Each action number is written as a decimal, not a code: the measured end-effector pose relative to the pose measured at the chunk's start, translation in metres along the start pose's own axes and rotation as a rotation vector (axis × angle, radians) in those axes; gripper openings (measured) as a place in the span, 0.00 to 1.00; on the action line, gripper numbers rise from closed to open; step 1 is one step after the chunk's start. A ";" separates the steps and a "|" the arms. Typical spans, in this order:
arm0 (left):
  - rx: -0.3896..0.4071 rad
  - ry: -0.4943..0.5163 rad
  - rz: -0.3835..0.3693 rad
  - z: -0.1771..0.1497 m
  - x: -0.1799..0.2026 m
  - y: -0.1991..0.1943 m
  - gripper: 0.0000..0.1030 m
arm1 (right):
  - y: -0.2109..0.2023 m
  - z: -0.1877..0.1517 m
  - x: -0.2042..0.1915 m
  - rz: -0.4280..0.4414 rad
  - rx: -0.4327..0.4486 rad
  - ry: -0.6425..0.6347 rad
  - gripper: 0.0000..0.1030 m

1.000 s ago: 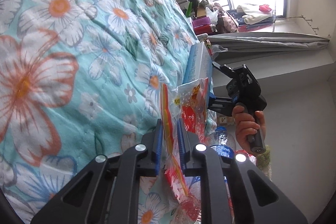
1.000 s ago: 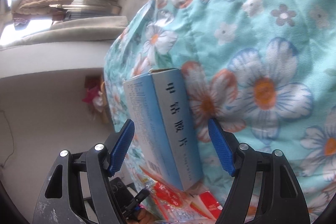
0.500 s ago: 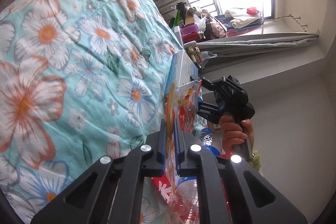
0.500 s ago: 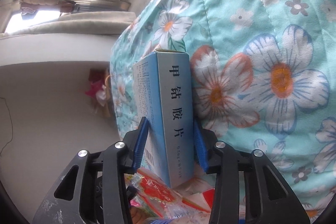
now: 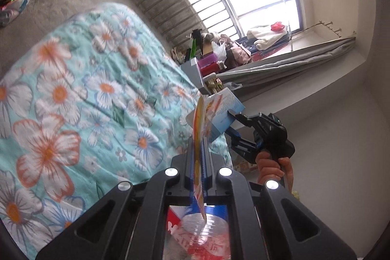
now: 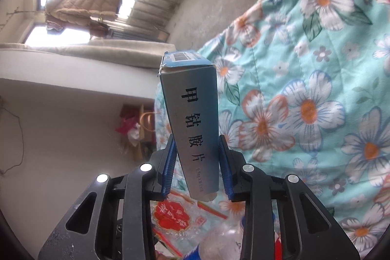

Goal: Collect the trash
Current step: 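Carry the plastic bag and medicine box to the blue wastebasket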

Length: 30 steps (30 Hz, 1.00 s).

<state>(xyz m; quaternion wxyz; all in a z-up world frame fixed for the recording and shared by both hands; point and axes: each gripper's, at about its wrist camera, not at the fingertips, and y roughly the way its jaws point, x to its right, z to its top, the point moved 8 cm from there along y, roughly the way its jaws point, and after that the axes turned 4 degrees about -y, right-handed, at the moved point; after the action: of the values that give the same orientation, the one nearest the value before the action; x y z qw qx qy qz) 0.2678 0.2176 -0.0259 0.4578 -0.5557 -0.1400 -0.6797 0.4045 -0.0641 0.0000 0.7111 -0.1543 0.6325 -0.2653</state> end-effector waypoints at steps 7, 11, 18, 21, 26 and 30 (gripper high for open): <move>0.079 0.074 -0.015 0.011 0.026 -0.023 0.03 | -0.037 -0.003 -0.006 0.076 0.061 0.010 0.30; 0.110 0.110 -0.026 0.013 0.038 -0.035 0.03 | -0.065 -0.012 -0.013 0.126 0.100 -0.003 0.30; 0.138 0.148 -0.054 0.010 0.058 -0.054 0.03 | -0.102 -0.042 -0.022 0.185 0.149 -0.024 0.30; 0.146 0.168 -0.072 0.006 0.068 -0.063 0.03 | -0.119 -0.060 -0.023 0.212 0.177 -0.033 0.30; 0.152 0.202 -0.098 0.002 0.086 -0.076 0.03 | -0.152 -0.087 -0.029 0.281 0.249 -0.042 0.30; 0.145 0.243 -0.162 -0.007 0.109 -0.086 0.03 | -0.173 -0.116 -0.020 0.288 0.295 -0.034 0.30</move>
<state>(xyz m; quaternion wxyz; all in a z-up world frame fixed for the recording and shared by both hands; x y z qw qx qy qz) 0.2001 0.2082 0.0955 0.4539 -0.4217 -0.1765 -0.7649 0.2577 -0.1797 0.0942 0.7673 0.0392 0.5901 -0.2478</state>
